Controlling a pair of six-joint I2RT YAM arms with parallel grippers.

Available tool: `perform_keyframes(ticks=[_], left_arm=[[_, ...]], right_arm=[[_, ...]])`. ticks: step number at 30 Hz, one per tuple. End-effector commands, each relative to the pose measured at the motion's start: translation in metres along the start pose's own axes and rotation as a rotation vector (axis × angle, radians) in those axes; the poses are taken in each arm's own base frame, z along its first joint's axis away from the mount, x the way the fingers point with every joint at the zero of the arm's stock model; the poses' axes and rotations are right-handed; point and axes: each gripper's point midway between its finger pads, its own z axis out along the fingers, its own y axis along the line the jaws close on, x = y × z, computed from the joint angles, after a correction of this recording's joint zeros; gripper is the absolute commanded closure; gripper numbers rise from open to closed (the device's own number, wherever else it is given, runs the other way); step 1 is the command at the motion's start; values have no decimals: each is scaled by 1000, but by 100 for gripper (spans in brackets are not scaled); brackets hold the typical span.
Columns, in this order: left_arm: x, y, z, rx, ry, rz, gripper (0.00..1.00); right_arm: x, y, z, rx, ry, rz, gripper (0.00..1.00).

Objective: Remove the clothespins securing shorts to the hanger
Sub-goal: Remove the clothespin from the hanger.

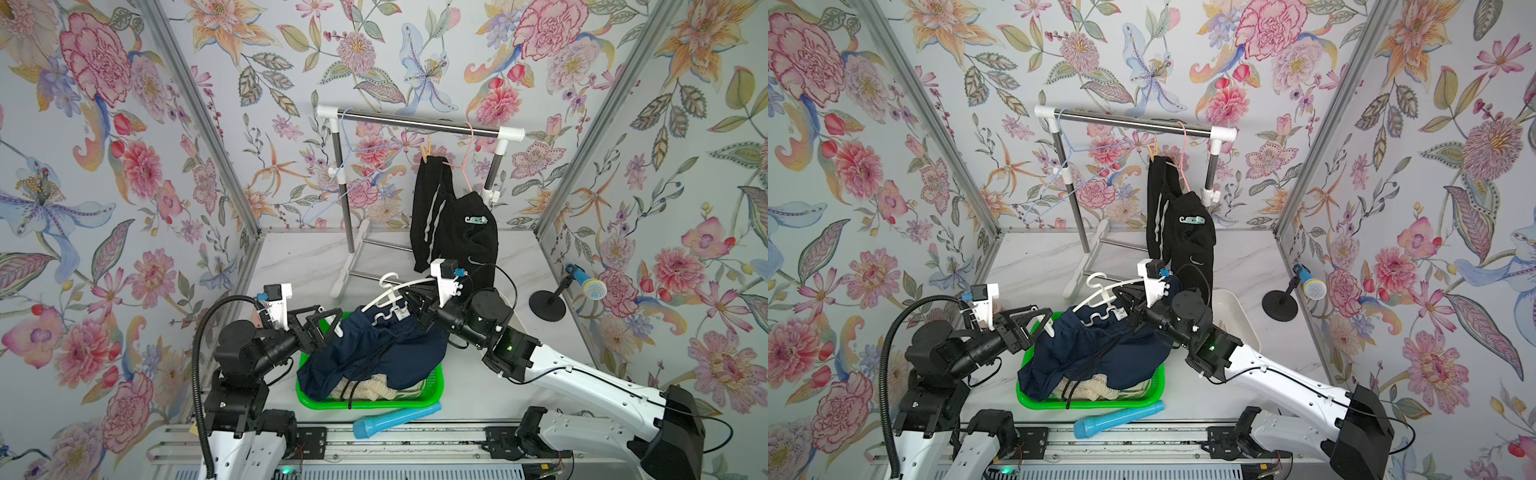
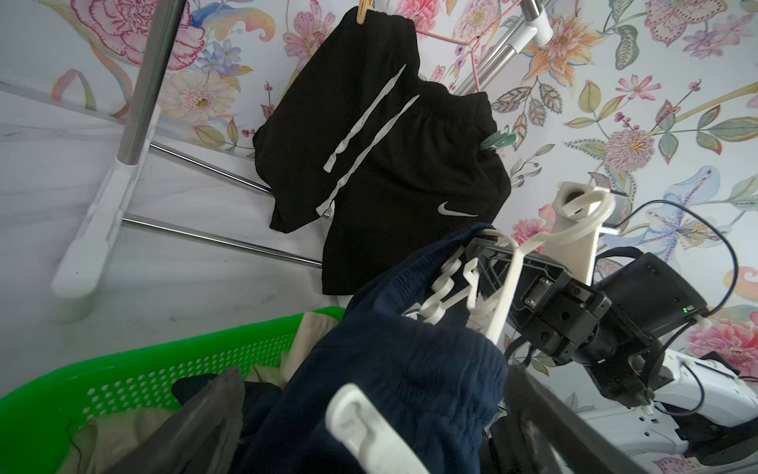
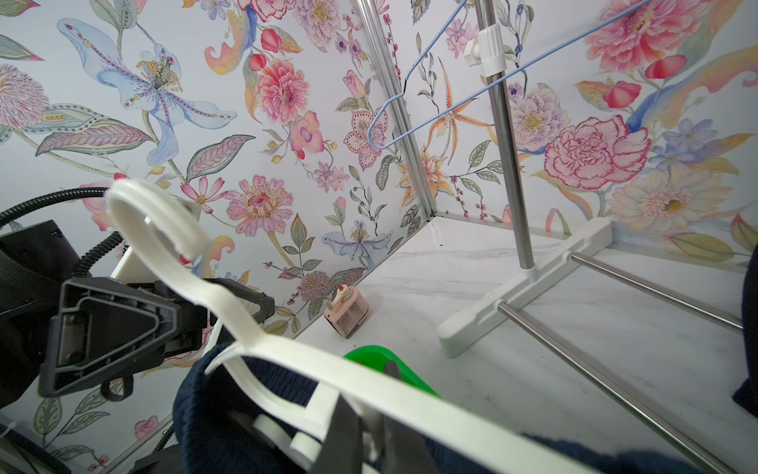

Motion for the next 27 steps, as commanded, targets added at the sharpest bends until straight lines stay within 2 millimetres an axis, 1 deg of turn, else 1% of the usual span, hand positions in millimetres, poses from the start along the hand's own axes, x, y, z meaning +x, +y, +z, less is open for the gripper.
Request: perform_keyframes(ticks=[1,3,6,8,11,13,19,21,23,25,27], left_arm=[[6,5,0,-14,20,-8,1],[9,-1,1,38,25,-26,3],[13,-14,2,136,31,-45,3],[13,-21,1,195,27,-60,6],[16,-25,2,251,23,-95,12],[15,-27,1,275,10,-103,18],[0,-47,-6,372,-52,-95,32],[-2,-49,-6,379,-57,-93,36],[-3,-50,-7,380,-58,-90,37],[-3,-49,-6,378,-56,-90,41],[-2,-48,-5,372,-53,-91,41]], right_arm=[[-21,10,-2,-44,-75,14,100],[-22,10,-3,-45,-75,13,100],[-22,10,-1,-44,-75,12,100],[-22,11,0,-49,-74,11,100],[-21,10,1,-47,-75,12,100],[-21,10,2,-49,-74,14,100],[-20,9,2,-46,-69,17,100],[-19,9,2,-44,-66,17,100],[-20,9,1,-45,-69,17,100],[-20,10,1,-45,-68,18,100],[-20,8,2,-41,-67,18,100]])
